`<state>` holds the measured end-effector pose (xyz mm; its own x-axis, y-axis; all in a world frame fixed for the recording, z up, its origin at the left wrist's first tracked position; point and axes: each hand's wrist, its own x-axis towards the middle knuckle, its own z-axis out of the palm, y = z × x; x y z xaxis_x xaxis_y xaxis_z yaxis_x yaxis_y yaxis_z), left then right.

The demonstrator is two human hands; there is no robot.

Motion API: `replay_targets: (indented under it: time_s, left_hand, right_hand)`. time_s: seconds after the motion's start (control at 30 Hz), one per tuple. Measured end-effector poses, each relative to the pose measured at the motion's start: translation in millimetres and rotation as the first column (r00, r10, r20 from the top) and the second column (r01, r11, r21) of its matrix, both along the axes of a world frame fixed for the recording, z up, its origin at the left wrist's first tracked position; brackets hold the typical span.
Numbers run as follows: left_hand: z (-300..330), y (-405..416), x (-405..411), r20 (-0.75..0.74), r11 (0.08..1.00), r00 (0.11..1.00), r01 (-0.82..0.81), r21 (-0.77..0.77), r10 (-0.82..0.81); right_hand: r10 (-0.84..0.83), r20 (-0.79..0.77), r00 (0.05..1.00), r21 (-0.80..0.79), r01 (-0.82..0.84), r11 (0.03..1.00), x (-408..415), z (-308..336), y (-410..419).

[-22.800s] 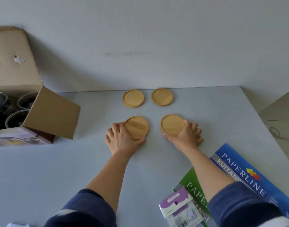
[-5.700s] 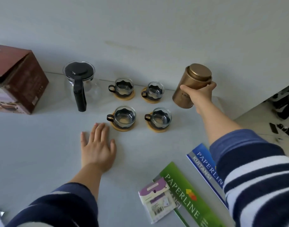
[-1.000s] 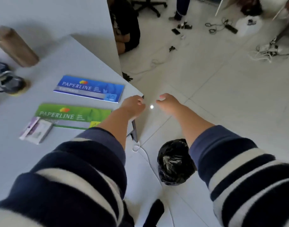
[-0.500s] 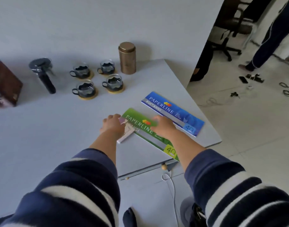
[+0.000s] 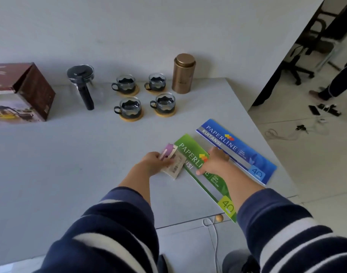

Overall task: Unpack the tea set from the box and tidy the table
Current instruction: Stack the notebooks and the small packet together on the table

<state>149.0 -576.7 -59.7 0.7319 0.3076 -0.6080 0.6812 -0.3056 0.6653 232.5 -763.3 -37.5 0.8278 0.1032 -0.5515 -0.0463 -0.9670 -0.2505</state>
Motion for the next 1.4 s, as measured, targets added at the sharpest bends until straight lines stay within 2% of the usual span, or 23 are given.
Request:
replay_targets:
  time_s: [0.1,0.17,0.23,0.27,0.37,0.5,0.53,0.6,0.67,0.73,0.8,0.83,0.9,1.0,1.1,1.23,1.3,1.4]
  left_hand:
    - [12,11,2,0.041,0.941,0.977,-0.188,-0.282,0.208]
    - [18,11,9,0.033,0.84,0.939,-0.291,-0.458,0.343]
    - [21,6,17,0.008,0.736,0.886,-0.381,-0.559,0.464]
    - [20,4,21,0.012,0.717,0.861,-0.415,-0.56,0.508]
    - [13,-5,32,0.086,0.78,0.839,-0.455,-0.429,0.537]
    - [9,-18,45,0.024,0.696,0.809,-0.489,-0.526,0.587]
    - [8,-21,50,0.023,0.702,0.809,-0.496,-0.51,0.588]
    - [4,-26,59,0.066,0.733,0.795,-0.518,-0.441,0.603]
    - [1,-28,67,0.095,0.736,0.776,-0.542,-0.407,0.624]
    - [-4,-27,72,0.111,0.747,0.776,-0.543,-0.383,0.621]
    - [-9,-25,75,0.117,0.758,0.779,-0.546,-0.356,0.616]
    - [-11,-24,77,0.114,0.762,0.781,-0.55,-0.343,0.615]
    - [-16,-23,79,0.092,0.769,0.788,-0.556,-0.315,0.608]
    - [-21,-23,85,0.059,0.768,0.795,-0.56,-0.31,0.604]
    - [-22,-28,91,0.054,0.767,0.795,-0.561,-0.312,0.604]
    - [-15,-33,97,0.073,0.801,0.828,-0.509,-0.315,0.556]
    - [-10,-37,100,0.075,0.793,0.829,-0.497,-0.351,0.553]
    - [-2,-43,107,0.075,0.767,0.822,-0.489,-0.416,0.565]
  right_hand:
    - [-0.095,-0.032,0.995,0.237,0.1,0.966,-2,5,1]
    - [-0.131,-0.044,0.99,0.321,0.138,0.937,-4,7,5]
    - [-0.162,-0.072,0.984,0.387,0.177,0.905,-5,7,10]
    - [-0.183,-0.09,0.979,0.424,0.204,0.882,-5,6,12]
    - [-0.271,-0.163,0.949,0.557,0.315,0.768,-2,5,21]
    - [-0.313,-0.278,0.908,0.655,0.417,0.63,7,-2,33]
    - [-0.312,-0.297,0.902,0.67,0.43,0.605,9,-3,35]
    - [-0.3,-0.242,0.923,0.68,0.382,0.626,18,-5,36]
    - [-0.262,-0.077,0.962,0.64,0.249,0.726,35,-6,27]
    - [-0.21,0.131,0.969,0.478,0.124,0.87,59,-6,10]
    - [-0.139,0.245,0.959,0.224,0.084,0.971,84,-9,-12]
    - [-0.122,0.244,0.962,0.115,0.097,0.989,94,-11,-22]
    - [-0.125,0.228,0.966,-0.007,0.13,0.991,105,-15,-38]
    - [-0.126,0.233,0.964,-0.053,0.142,0.988,114,-20,-44]
    - [-0.12,0.147,0.982,-0.121,0.138,0.983,123,-15,-39]
    - [-0.133,0.055,0.99,-0.14,0.14,0.98,117,-13,-32]
    - [-0.183,0.042,0.982,-0.024,0.184,0.983,111,-12,-29]
    - [-0.285,-0.02,0.958,0.244,0.281,0.928,108,-10,-24]
